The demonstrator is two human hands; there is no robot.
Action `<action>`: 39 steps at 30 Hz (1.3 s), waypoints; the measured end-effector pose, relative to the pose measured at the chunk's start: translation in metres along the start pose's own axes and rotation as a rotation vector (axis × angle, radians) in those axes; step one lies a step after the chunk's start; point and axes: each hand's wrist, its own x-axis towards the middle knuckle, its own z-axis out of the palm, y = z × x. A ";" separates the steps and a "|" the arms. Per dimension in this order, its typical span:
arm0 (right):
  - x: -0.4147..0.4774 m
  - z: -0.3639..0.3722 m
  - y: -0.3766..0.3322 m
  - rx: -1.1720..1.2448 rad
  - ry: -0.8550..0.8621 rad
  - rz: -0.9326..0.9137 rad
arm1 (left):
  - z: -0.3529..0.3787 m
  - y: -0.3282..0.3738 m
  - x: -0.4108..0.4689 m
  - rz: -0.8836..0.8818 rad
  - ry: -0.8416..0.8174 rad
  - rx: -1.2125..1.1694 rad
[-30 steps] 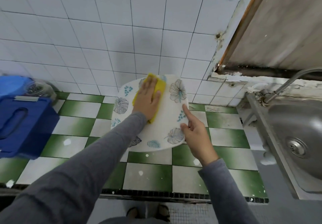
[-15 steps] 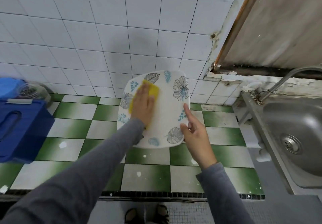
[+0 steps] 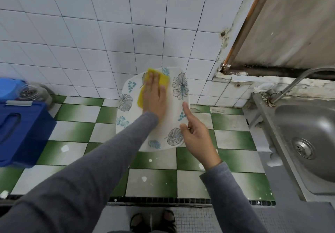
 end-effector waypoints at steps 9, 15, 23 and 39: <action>0.019 -0.024 0.012 0.185 0.145 0.093 | 0.016 -0.034 -0.074 0.367 -0.312 0.068; 0.006 -0.023 0.015 0.157 0.090 0.079 | 0.004 -0.041 -0.038 -0.131 -0.102 0.021; -0.002 -0.007 0.000 0.016 -0.005 0.025 | 0.008 0.017 -0.028 0.192 -0.130 -0.031; -0.003 -0.012 0.005 0.205 -0.011 0.099 | -0.018 -0.034 -0.011 0.184 -0.147 0.114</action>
